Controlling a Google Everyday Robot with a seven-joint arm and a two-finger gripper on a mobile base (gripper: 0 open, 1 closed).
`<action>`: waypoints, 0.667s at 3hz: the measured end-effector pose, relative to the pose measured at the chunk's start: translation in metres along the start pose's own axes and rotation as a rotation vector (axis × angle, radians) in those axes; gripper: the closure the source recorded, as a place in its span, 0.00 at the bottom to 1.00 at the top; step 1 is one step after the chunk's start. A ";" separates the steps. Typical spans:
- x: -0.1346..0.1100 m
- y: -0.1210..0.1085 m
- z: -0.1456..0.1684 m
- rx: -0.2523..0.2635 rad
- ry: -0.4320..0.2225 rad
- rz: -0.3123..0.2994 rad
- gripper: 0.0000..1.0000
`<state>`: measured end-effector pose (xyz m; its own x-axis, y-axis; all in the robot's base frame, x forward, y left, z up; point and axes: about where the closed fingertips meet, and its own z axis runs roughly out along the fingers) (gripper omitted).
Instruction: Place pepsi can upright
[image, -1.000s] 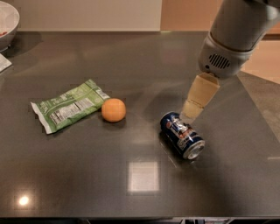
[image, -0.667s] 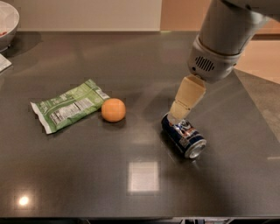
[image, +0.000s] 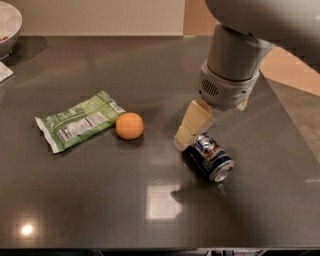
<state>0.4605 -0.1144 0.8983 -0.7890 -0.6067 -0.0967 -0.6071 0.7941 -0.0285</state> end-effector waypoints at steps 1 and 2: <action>0.005 0.003 0.023 -0.023 0.046 0.065 0.00; 0.002 0.006 0.038 -0.044 0.072 0.088 0.00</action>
Offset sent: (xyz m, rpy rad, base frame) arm -0.0042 0.0083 -0.0550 -0.0089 0.1504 -0.1125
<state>0.4585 -0.1094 0.8604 -0.8434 -0.5367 -0.0248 -0.5372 0.8432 0.0208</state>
